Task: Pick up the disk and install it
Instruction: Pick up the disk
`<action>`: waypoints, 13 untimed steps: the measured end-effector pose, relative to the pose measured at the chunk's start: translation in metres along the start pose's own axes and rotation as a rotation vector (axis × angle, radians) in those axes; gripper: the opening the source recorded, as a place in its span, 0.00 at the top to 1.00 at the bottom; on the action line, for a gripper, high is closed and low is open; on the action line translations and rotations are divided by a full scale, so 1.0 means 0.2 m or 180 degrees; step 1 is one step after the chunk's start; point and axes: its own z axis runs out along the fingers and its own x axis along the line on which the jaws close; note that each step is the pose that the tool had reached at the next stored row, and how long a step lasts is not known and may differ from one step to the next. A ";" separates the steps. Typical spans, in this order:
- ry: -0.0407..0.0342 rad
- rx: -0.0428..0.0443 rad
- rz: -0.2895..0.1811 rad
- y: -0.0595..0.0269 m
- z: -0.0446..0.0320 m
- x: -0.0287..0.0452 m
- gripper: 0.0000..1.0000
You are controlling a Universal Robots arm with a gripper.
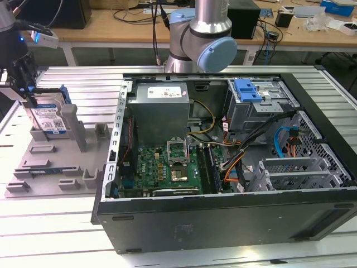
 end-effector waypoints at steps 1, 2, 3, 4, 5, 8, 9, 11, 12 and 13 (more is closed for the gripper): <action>0.0000 0.0000 0.0000 0.000 0.000 0.000 0.59; 0.0000 0.0000 0.0000 0.000 0.000 0.000 0.59; 0.0000 0.0000 0.0000 0.001 0.000 0.000 0.62; 0.0000 0.0000 0.0000 0.002 0.000 0.000 0.62; 0.0000 0.0000 0.0000 0.002 0.000 0.000 0.62; 0.0000 0.0000 0.0000 0.003 0.000 0.001 0.62; 0.0000 0.0000 0.0000 0.003 0.000 0.001 0.62; 0.0000 0.0000 0.0000 0.003 0.001 0.002 0.62; 0.0000 0.0000 0.0000 0.003 0.001 0.002 0.62; 0.0000 0.0000 0.0000 0.003 0.001 0.002 0.62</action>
